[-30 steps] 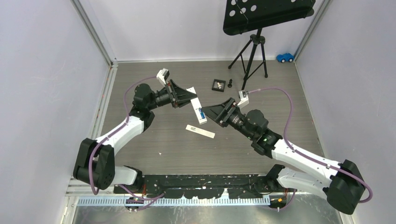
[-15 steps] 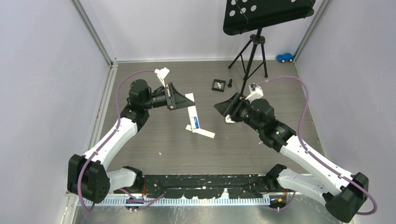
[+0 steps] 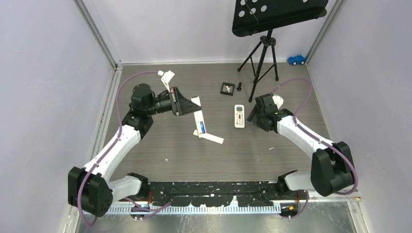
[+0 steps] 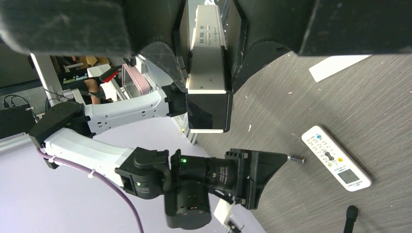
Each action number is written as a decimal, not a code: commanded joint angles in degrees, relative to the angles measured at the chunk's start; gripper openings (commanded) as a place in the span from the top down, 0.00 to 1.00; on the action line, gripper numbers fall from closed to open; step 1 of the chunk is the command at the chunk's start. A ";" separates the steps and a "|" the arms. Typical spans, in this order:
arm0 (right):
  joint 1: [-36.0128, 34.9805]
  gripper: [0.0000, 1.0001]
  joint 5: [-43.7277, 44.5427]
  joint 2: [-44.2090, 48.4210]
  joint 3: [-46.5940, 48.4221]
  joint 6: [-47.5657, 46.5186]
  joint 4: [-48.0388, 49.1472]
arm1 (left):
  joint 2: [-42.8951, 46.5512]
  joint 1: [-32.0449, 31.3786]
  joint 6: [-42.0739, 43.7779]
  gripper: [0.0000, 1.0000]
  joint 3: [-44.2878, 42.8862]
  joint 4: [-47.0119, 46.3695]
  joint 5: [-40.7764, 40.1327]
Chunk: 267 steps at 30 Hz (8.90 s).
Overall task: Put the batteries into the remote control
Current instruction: Pick up the battery from the center of the board, then load the battery into the remote control.
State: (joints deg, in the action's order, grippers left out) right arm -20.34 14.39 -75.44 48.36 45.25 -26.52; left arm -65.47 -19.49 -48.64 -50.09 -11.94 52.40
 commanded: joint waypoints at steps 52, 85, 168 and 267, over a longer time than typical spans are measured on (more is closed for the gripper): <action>6.69 0.61 0.72 -24.04 7.18 4.15 5.67 | 0.88 0.09 2.73 1.00 -0.45 1.72 -0.51; 6.46 0.64 -3.33 -23.34 10.03 1.49 -1.35 | 0.27 0.06 2.75 1.00 -1.07 2.28 -0.89; -41.00 0.79 7.47 9.35 11.01 -24.47 19.82 | -13.14 -1.34 -26.25 1.00 5.15 -20.32 -1.41; -31.12 0.46 -6.62 5.79 -7.19 38.78 54.63 | -4.63 0.30 -28.78 1.00 6.89 -21.85 -14.05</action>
State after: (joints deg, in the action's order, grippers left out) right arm -51.24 8.38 -69.91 41.23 86.11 24.40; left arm -70.17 -18.13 -81.38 -40.95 -31.05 35.00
